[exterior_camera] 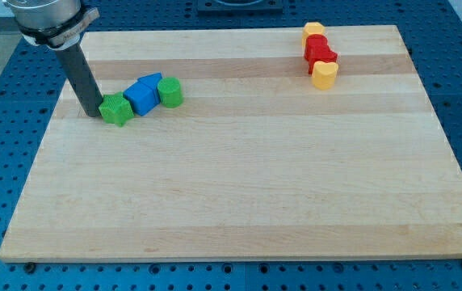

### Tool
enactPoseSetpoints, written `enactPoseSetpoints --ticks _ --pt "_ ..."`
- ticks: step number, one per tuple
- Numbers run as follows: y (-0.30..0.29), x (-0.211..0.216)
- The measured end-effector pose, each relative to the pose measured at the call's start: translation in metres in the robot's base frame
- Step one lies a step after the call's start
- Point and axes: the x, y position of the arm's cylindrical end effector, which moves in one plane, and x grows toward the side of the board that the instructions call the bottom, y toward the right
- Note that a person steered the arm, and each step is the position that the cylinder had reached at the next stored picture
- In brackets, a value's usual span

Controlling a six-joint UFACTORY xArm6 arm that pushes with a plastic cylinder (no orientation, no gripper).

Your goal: Move the arm towards the right

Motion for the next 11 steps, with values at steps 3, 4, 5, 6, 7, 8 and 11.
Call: enactPoseSetpoints --ticks 3,4,5,6,7,8,11 --pt "-0.053 -0.007" --pt "-0.054 0.076" --pt "0.029 0.156" --pt "0.144 0.176" --pt "0.263 0.171" --pt "0.362 0.135" --pt "0.454 -0.058"
